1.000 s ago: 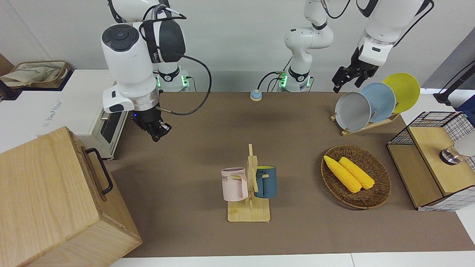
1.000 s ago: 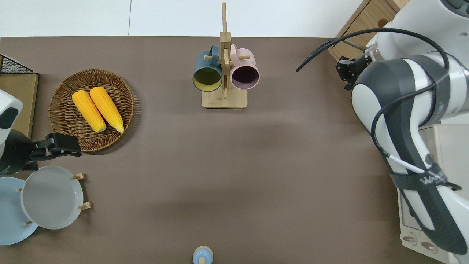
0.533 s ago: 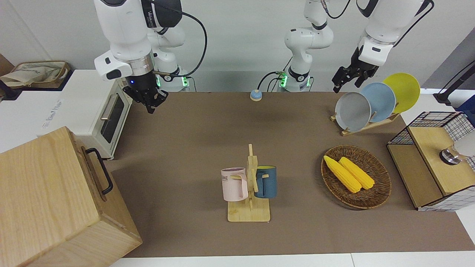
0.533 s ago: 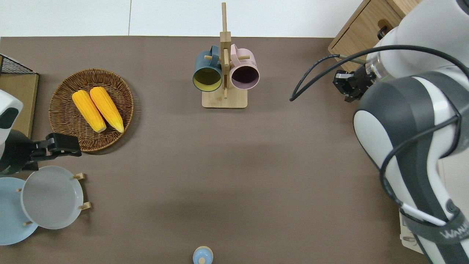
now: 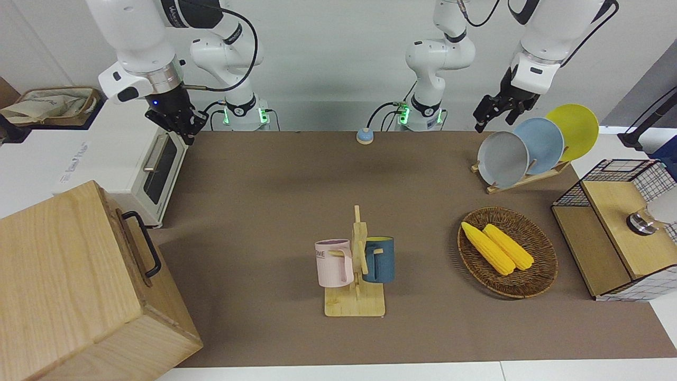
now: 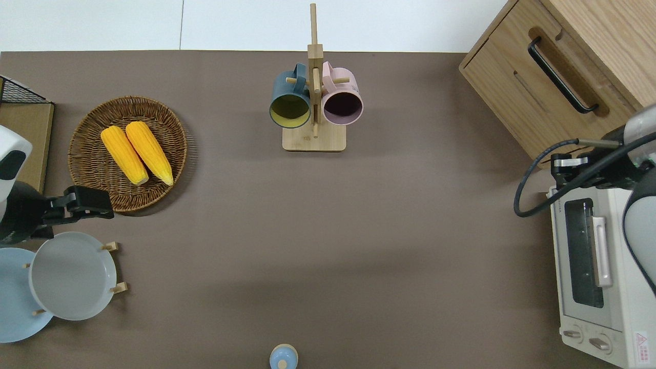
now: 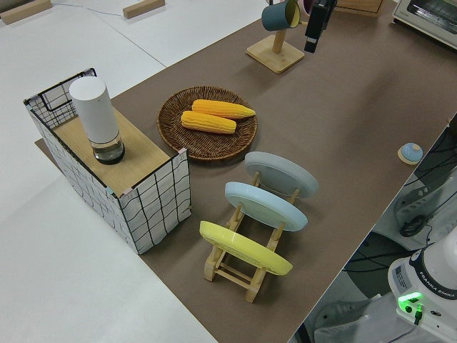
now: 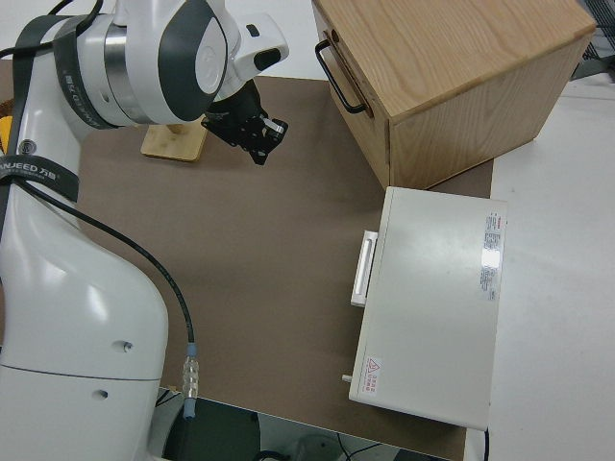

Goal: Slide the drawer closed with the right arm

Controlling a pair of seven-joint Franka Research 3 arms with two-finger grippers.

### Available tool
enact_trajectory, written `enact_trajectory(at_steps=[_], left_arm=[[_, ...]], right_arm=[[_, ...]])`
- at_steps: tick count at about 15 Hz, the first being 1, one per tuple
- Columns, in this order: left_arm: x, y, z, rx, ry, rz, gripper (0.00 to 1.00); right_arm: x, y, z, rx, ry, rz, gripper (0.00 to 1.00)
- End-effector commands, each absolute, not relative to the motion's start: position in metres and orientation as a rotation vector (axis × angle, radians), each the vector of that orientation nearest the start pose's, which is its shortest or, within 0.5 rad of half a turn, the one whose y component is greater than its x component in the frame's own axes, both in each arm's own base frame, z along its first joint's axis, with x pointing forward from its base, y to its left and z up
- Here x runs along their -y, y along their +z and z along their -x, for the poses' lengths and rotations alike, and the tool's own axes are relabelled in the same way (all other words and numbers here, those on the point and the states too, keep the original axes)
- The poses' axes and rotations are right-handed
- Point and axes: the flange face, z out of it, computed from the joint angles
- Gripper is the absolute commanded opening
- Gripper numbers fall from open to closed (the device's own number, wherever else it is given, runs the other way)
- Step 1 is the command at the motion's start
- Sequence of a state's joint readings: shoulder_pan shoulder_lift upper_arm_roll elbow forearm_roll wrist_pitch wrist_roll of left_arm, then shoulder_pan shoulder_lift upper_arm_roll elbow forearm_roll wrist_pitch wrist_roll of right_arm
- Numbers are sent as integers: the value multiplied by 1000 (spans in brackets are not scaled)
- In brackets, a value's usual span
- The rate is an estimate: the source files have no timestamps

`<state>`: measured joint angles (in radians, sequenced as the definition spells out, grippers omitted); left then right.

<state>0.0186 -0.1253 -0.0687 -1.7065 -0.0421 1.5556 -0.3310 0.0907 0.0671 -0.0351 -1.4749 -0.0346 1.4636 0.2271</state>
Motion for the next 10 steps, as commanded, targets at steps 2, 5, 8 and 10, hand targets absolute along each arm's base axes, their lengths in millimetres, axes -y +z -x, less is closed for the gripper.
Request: enact_trajectory(at_steps=[2,5,8,10], left_arm=[[30,631,-508,439,56,3139,993],[30,631,-508,439,56,3139,993],[30,631,-508,439,56,3139,993],[30,631,-508,439,56,3139,993]], right_arm=[[-24,607,-550,-234,99,3137,0],[-24,605,-552,-221,85,3116,208],[-22,611,-553,-244,83,3113,932],[-19,620,-555,-245,80,3113,981]])
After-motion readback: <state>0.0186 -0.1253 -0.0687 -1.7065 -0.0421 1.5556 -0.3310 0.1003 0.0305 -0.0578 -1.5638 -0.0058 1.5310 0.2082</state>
